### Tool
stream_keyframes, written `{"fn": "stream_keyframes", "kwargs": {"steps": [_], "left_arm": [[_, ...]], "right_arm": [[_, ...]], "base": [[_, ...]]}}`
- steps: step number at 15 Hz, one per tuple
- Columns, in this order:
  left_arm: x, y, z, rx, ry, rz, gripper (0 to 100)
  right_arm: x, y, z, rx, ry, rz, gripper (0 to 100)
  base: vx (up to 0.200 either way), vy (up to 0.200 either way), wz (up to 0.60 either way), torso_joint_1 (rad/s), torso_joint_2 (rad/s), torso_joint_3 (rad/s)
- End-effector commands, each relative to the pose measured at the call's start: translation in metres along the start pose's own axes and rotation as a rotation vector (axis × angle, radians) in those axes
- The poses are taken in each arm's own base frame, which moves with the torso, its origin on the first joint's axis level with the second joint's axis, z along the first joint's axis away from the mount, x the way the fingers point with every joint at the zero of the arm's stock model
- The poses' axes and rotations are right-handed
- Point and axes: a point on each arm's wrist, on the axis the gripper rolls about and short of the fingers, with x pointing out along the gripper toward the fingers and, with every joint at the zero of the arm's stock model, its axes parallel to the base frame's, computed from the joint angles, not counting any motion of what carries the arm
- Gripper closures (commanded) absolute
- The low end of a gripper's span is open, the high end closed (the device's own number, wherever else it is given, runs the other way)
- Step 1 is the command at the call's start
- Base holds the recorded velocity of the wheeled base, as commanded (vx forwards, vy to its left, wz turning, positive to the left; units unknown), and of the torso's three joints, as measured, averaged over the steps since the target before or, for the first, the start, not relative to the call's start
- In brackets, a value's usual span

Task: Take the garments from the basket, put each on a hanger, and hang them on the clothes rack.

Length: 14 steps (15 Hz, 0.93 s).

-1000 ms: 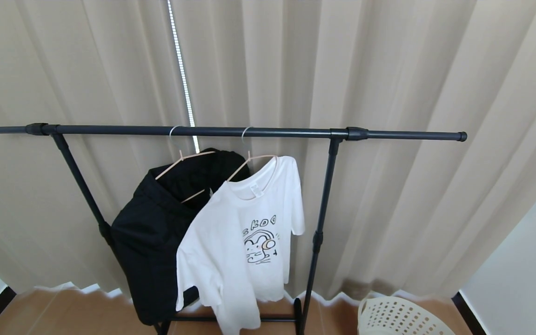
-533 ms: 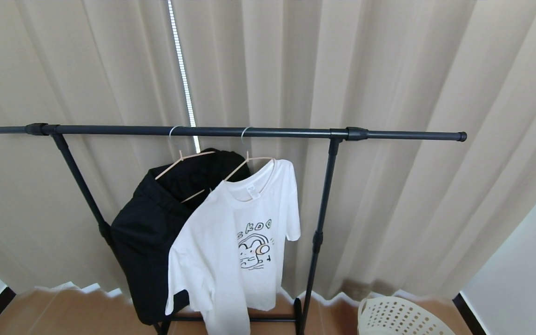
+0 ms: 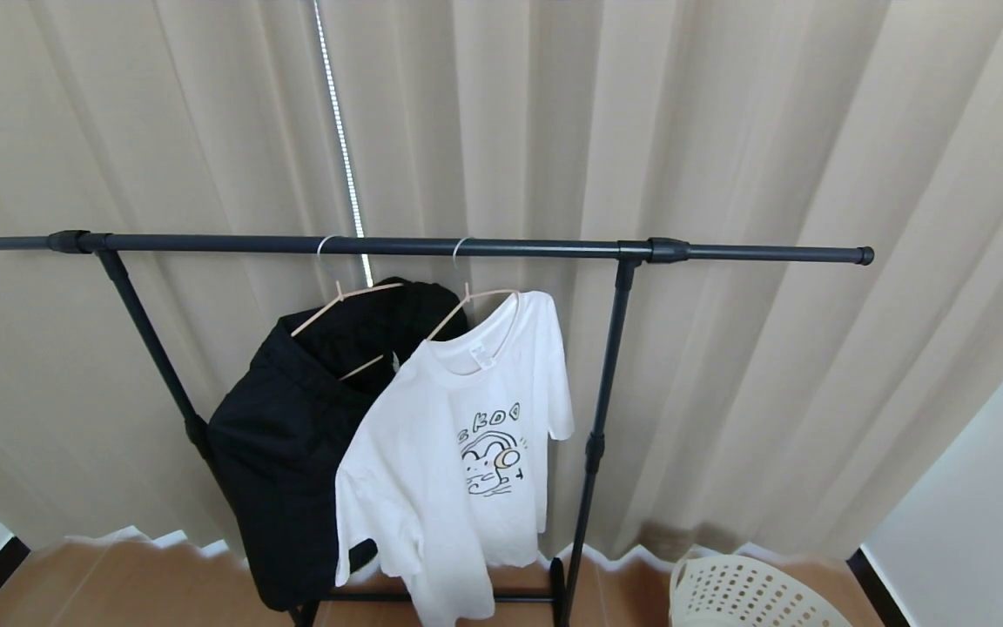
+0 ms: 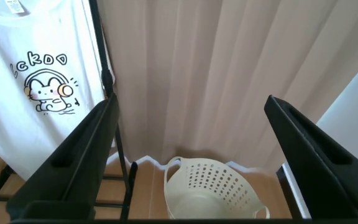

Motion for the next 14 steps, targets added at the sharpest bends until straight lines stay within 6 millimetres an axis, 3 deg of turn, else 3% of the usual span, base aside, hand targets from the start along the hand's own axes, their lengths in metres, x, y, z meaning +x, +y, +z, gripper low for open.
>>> {"fn": "stream_keyframes", "kwargs": {"steps": [1,14], "left_arm": [[0.0001,0.0000,0.0000,0.001,0.001,0.001,0],[0.0001,0.0000,0.0000,0.001,0.001,0.001,0]], "right_arm": [[0.0003,0.0010,-0.0001,-0.041,-0.008,0.045,0],[0.0007,0.0015,-0.0005,-0.048,-0.013,0.065,0]], "base": [[0.000,0.000,0.00,0.000,0.00,0.000],[0.000,0.000,0.00,0.000,0.00,0.000]]}}
